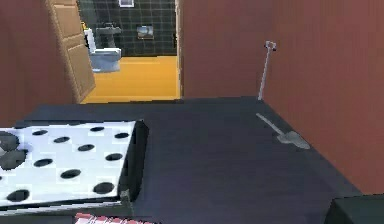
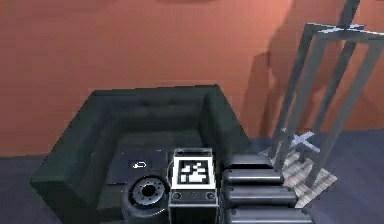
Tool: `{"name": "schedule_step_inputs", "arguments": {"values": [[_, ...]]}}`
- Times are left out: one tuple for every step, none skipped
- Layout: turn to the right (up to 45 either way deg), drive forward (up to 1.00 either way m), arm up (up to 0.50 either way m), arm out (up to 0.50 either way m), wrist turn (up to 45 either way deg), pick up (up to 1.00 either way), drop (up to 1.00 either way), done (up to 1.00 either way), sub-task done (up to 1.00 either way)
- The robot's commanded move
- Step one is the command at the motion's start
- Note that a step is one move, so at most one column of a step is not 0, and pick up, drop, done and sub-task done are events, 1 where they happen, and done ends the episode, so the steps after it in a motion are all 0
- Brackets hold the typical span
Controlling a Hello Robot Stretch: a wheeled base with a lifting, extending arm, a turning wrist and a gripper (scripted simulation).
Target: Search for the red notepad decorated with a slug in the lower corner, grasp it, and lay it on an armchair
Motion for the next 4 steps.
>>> {"name": "schedule_step_inputs", "arguments": {"values": [[45.0,0.00,0.00,0.00,0.0,0.00,0.00,0.00,0.00],[24.0,0.00,0.00,0.00,0.0,0.00,0.00,0.00,0.00],[-45.0,0.00,0.00,0.00,0.0,0.00,0.00,0.00,0.00],[-12.0,0.00,0.00,0.00,0.0,0.00,0.00,0.00,0.00]]}}
